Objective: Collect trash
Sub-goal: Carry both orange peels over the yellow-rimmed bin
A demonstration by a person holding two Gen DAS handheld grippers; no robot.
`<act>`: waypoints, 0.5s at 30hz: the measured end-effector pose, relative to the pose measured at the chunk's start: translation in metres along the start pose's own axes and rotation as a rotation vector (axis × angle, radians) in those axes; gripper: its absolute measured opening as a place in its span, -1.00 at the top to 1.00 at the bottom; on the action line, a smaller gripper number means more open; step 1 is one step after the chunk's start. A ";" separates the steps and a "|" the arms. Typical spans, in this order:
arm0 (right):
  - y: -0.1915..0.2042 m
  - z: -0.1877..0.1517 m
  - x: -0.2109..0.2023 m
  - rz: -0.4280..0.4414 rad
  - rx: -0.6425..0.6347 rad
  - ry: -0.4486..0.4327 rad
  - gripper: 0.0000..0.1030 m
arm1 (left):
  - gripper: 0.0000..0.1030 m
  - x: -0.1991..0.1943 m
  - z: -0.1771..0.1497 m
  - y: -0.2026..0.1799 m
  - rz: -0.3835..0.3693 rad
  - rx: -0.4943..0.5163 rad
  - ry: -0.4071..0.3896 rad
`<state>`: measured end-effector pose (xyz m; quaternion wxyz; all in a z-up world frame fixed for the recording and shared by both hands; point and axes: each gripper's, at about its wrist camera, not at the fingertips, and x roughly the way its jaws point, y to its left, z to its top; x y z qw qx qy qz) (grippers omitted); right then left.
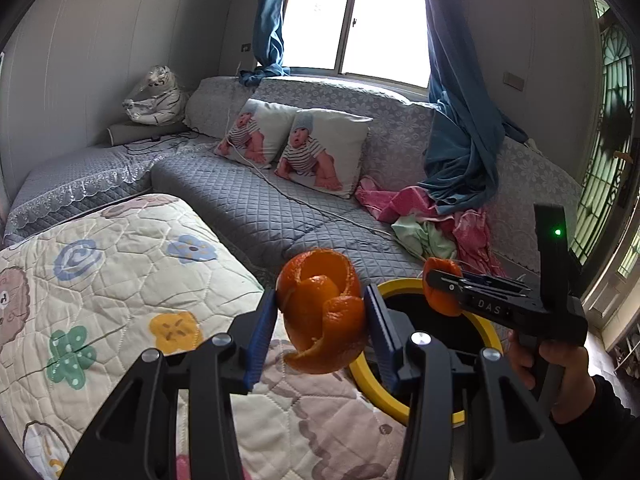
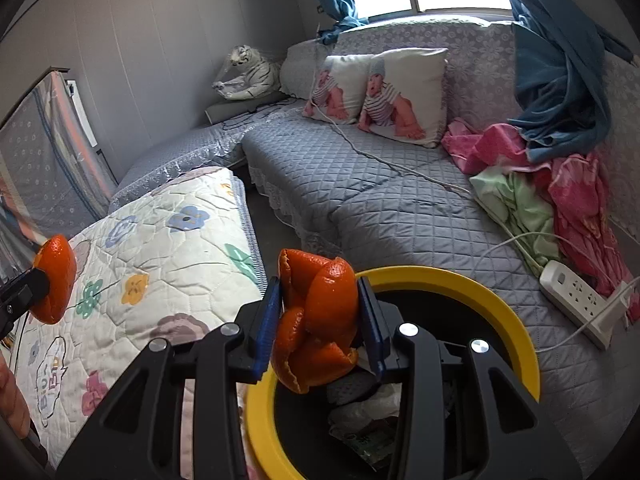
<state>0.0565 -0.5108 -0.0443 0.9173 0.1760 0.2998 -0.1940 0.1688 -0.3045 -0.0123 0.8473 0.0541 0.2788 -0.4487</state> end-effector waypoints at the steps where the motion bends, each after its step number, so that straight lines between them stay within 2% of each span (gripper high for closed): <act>1: -0.008 -0.003 -0.001 -0.013 0.009 0.003 0.31 | 0.18 0.007 0.000 -0.004 -0.009 0.004 0.007; 7: -0.046 -0.021 -0.005 -0.089 0.042 0.018 0.30 | 0.18 0.051 0.002 -0.029 -0.071 -0.001 0.058; 15: -0.071 -0.048 0.001 -0.107 0.092 0.080 0.30 | 0.18 0.115 0.008 -0.054 -0.144 -0.015 0.140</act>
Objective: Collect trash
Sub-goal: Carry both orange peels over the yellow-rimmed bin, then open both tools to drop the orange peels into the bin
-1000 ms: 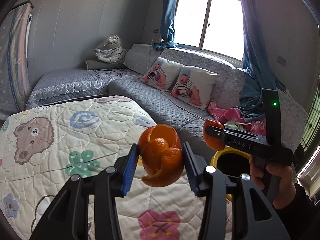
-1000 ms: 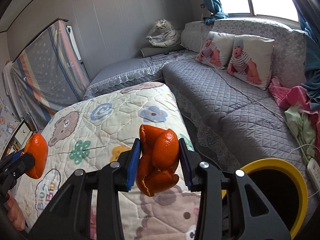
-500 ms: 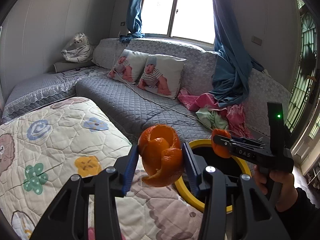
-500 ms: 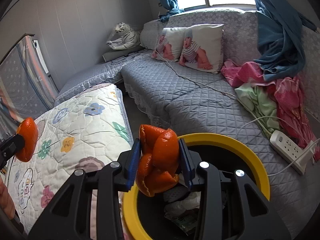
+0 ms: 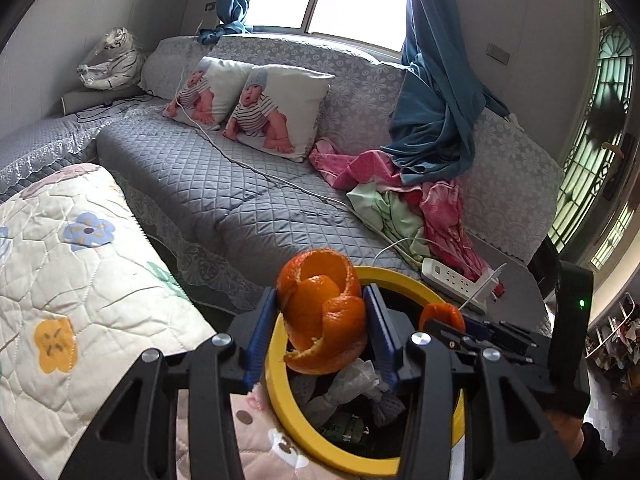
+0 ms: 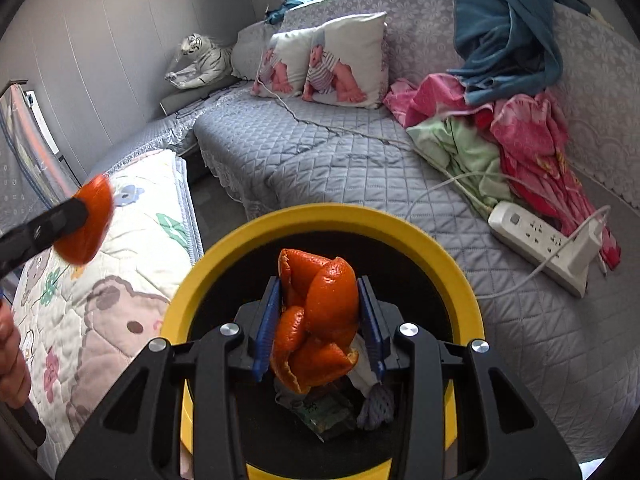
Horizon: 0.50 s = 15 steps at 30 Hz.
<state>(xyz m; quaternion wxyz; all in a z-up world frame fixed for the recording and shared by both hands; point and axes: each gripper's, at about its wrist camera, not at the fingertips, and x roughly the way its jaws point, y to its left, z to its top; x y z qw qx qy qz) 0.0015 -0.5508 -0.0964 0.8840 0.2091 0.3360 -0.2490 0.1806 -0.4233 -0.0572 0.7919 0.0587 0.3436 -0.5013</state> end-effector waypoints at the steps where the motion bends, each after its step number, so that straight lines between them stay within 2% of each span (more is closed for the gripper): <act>1: -0.001 -0.003 0.001 0.000 0.000 0.006 0.30 | 0.18 0.008 0.002 -0.002 -0.003 0.002 0.010; 8: -0.003 -0.018 0.002 0.014 0.002 0.029 0.30 | 0.18 0.053 0.017 -0.020 -0.048 -0.001 0.062; 15: -0.007 -0.023 -0.002 0.016 -0.015 0.038 0.29 | 0.18 0.078 0.030 -0.042 -0.080 0.005 0.084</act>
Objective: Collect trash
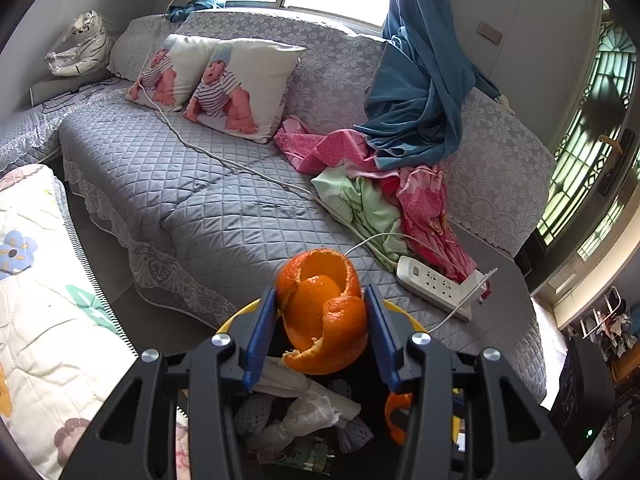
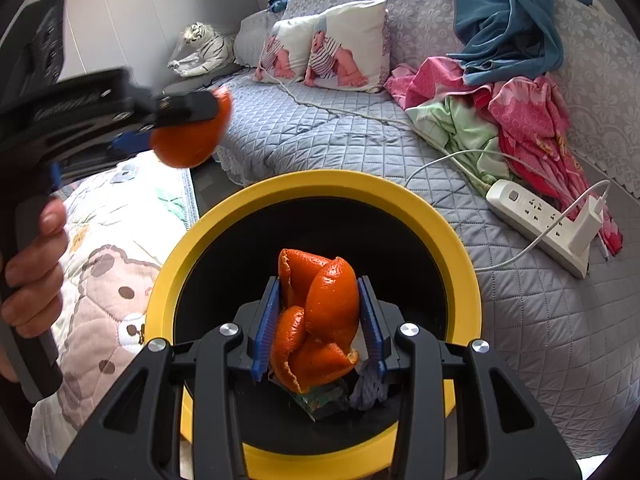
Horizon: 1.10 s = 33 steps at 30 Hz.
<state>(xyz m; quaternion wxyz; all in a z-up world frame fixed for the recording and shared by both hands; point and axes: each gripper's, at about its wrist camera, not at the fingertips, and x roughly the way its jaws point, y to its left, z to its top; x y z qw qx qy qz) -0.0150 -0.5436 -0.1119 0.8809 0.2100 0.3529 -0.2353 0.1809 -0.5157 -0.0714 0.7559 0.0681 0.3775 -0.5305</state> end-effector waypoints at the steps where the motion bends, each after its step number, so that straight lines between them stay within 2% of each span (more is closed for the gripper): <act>1: 0.000 -0.001 -0.001 -0.001 -0.004 0.000 0.29 | 0.17 0.003 0.000 -0.002 -0.003 0.001 0.004; 12: -0.002 -0.008 -0.008 -0.001 -0.035 0.012 0.22 | 0.15 0.017 0.011 -0.010 -0.019 -0.030 0.023; 14: -0.001 -0.007 -0.012 -0.008 -0.041 0.002 0.18 | 0.02 0.015 0.011 -0.010 -0.018 -0.041 0.028; 19: -0.004 -0.004 -0.025 -0.023 -0.025 -0.024 0.07 | -0.03 0.000 0.015 0.000 -0.019 -0.091 0.005; 24: -0.001 -0.004 -0.044 -0.027 -0.018 -0.056 0.08 | -0.03 -0.037 0.022 0.010 -0.008 -0.104 -0.068; 29: 0.016 0.003 -0.064 -0.021 -0.049 -0.097 0.07 | -0.03 -0.098 0.024 0.035 0.009 -0.139 -0.158; 33: 0.047 0.010 -0.077 0.009 -0.105 -0.136 0.07 | -0.03 -0.166 0.011 0.064 0.091 -0.147 -0.257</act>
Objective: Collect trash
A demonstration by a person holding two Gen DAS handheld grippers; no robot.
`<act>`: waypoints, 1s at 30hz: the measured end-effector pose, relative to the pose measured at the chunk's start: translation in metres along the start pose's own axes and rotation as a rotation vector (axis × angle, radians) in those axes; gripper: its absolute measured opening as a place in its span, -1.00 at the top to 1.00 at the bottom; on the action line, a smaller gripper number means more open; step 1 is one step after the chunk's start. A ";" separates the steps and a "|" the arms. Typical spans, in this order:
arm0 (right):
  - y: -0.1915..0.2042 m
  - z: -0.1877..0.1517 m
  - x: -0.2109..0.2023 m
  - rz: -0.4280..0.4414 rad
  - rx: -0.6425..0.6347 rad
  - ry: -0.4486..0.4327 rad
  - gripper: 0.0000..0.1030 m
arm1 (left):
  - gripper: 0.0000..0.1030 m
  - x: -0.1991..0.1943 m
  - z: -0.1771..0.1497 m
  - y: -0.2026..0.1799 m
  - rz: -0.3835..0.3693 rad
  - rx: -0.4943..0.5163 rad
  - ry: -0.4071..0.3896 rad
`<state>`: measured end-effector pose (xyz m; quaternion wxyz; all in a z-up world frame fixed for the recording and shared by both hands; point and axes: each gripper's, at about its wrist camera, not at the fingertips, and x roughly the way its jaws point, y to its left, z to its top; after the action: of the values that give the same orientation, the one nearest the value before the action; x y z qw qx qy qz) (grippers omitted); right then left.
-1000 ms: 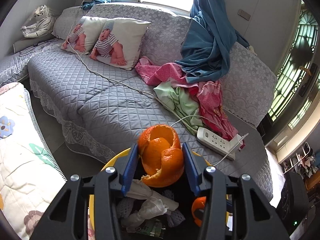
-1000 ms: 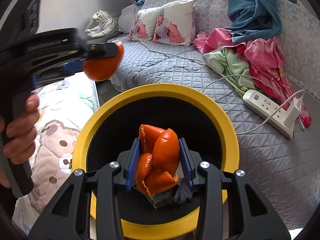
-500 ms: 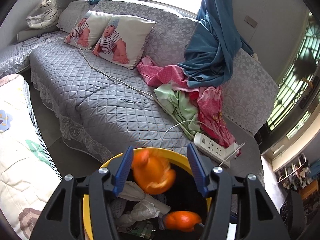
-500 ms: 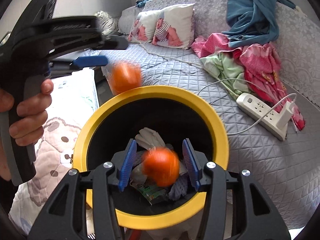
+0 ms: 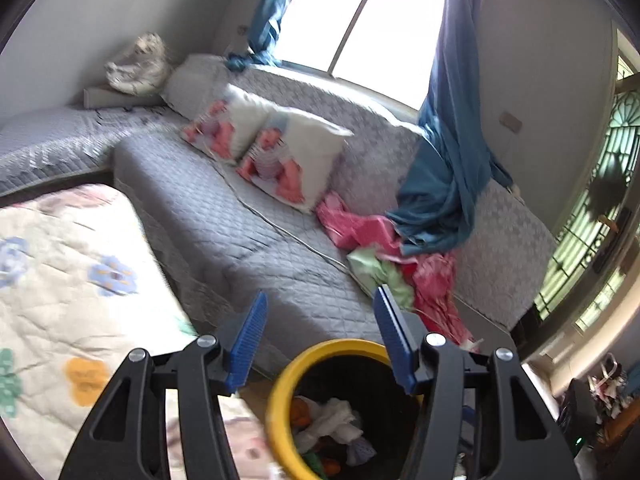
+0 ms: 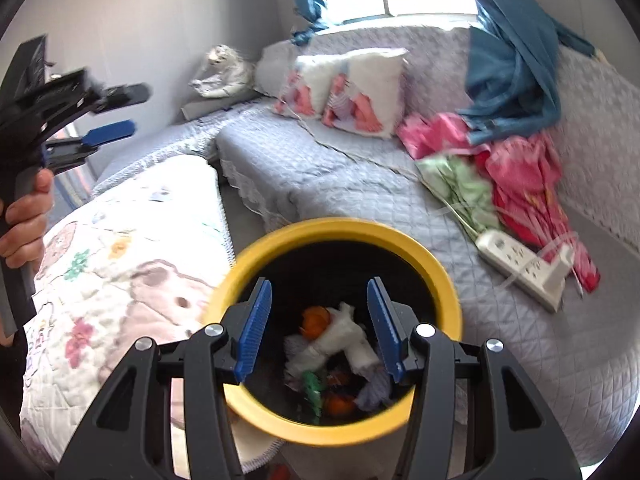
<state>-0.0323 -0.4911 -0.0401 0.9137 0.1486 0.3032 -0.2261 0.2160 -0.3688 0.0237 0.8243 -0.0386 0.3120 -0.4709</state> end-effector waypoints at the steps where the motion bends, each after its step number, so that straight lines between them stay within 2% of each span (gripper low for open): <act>1: 0.010 0.003 -0.003 0.011 -0.019 -0.008 0.07 | -0.03 -0.015 0.001 0.008 0.018 -0.002 -0.022; 5: 0.058 0.016 -0.012 0.068 -0.092 -0.053 0.07 | -0.03 -0.096 -0.002 0.045 0.154 0.005 -0.128; 10: 0.128 0.024 -0.033 0.172 -0.152 -0.116 0.07 | -0.03 -0.204 -0.025 0.081 0.374 0.028 -0.246; 13: 0.171 0.023 -0.043 0.230 -0.199 -0.141 0.07 | -0.03 -0.262 -0.054 0.101 0.525 0.026 -0.276; 16: 0.205 0.018 -0.048 0.298 -0.208 -0.134 0.02 | -0.03 -0.306 -0.089 0.120 0.634 -0.020 -0.292; 18: 0.222 0.011 -0.050 0.309 -0.214 -0.148 -0.05 | -0.03 -0.330 -0.117 0.131 0.695 -0.065 -0.302; 19: 0.230 0.007 -0.051 0.311 -0.220 -0.155 -0.07 | -0.03 -0.339 -0.131 0.136 0.720 -0.082 -0.304; 21: 0.244 -0.003 -0.052 0.318 -0.227 -0.164 -0.25 | -0.13 -0.352 -0.155 0.142 0.751 -0.130 -0.310; 24: 0.258 -0.018 -0.054 0.306 -0.234 -0.190 -0.40 | -0.28 -0.362 -0.180 0.143 0.753 -0.189 -0.326; 28: 0.261 -0.032 -0.058 0.299 -0.218 -0.218 -0.60 | -0.68 -0.368 -0.198 0.127 0.771 -0.199 -0.375; 30: 0.260 -0.036 -0.061 0.290 -0.205 -0.243 -0.72 | -0.79 -0.369 -0.200 0.117 0.780 -0.178 -0.402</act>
<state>0.0373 -0.2344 0.0048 0.9768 0.0685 0.1878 -0.0765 0.0600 0.0378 -0.0022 0.9779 -0.0794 0.1763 -0.0794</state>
